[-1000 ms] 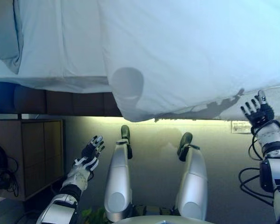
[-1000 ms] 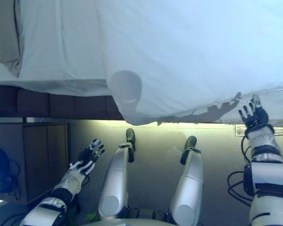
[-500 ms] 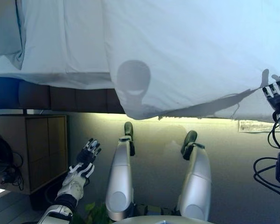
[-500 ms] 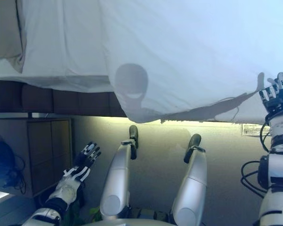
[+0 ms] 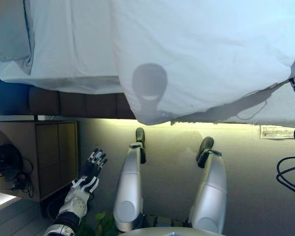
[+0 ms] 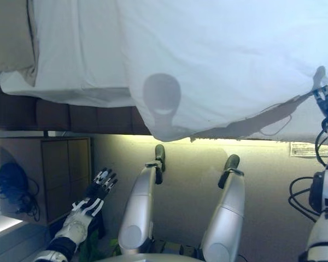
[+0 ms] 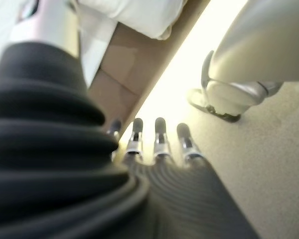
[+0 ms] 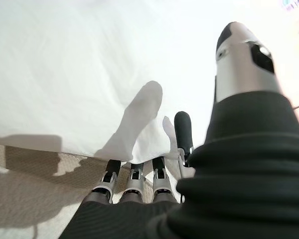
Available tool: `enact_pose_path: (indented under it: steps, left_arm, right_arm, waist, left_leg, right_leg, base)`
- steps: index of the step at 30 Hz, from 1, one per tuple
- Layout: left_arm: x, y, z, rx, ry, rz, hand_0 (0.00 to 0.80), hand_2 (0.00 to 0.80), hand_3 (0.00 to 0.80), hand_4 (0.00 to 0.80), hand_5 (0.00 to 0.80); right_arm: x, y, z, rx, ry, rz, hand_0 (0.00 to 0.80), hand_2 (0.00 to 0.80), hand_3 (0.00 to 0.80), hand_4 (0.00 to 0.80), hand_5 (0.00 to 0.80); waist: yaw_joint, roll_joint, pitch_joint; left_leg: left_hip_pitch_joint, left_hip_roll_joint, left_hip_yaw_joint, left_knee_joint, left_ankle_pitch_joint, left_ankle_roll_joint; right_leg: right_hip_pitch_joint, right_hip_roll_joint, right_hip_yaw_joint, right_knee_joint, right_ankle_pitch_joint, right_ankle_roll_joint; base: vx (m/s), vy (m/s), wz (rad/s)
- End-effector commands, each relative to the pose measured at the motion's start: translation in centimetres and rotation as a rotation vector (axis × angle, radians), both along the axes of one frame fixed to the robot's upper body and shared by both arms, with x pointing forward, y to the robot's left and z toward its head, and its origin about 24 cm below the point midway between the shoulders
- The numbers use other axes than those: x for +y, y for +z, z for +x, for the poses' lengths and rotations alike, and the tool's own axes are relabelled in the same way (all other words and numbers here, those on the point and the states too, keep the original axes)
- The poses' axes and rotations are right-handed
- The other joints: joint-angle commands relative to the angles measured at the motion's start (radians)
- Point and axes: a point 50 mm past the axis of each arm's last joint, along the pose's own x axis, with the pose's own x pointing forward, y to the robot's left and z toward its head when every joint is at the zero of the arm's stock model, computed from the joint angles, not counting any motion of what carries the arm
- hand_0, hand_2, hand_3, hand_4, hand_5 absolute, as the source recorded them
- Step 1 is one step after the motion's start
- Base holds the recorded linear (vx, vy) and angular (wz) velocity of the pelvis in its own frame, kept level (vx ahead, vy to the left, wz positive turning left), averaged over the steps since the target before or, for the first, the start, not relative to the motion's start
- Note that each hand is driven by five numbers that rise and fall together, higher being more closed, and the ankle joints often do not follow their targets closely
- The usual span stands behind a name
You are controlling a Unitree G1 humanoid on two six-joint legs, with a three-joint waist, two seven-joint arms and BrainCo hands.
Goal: Make the bed neatly
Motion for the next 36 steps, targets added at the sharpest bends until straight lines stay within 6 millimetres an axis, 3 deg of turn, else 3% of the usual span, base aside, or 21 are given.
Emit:
enact_pose_path:
  steps: [1,21,23,36]
  left_arm:
    - [1.3,-0.7,-2.5,0.033,0.009,0.027,0.0,0.0,0.0,0.0,0.0]
    - [1.8,-0.4,-2.2,0.026,0.027,0.033,0.0,0.0,0.0,0.0,0.0]
    - [1.9,-0.5,-2.2,0.034,0.03,0.039,0.0,0.0,0.0,0.0,0.0]
    - [2.5,-0.6,-1.6,0.053,0.035,0.084,0.0,0.0,0.0,0.0,0.0]
  right_arm:
    - [0.0,7.4,-0.5,-0.249,0.01,-0.206,0.8,0.8,0.8,0.8,0.8]
    - [0.1,6.7,-0.6,-0.209,0.089,-0.295,0.8,0.8,0.8,0.8,0.8]
    - [0.3,6.1,-0.3,-0.193,0.111,-0.29,0.8,0.8,0.8,0.8,0.8]
    - [2.3,0.0,0.7,-0.113,0.295,-0.209,0.8,0.8,0.8,0.8,0.8]
  waist:
    - [-0.011,0.01,-0.001]
    - [-0.005,-0.01,-0.002]
    - [-0.004,-0.019,-0.002]
    - [0.013,-0.095,-0.077]
  left_leg:
    - [-0.006,-0.002,-0.021,0.029,-0.018,0.051]
    - [0.105,-0.005,0.0,-0.033,-0.006,0.048]
    - [0.115,-0.007,0.004,-0.049,0.019,0.055]
    - [0.316,-0.004,0.023,-0.177,0.036,0.048]
  right_leg:
    - [-0.002,0.004,-0.013,-0.004,0.034,-0.021]
    - [0.119,0.002,-0.04,-0.122,0.077,-0.005]
    - [0.135,0.002,-0.048,-0.152,0.109,-0.011]
    - [0.376,-0.001,-0.095,-0.357,0.17,0.034]
  base:
    - [-0.033,0.041,-0.01]
    - [-0.062,0.044,-0.01]
    - [-0.142,0.061,-0.02]
    - [0.0,0.053,-0.01]
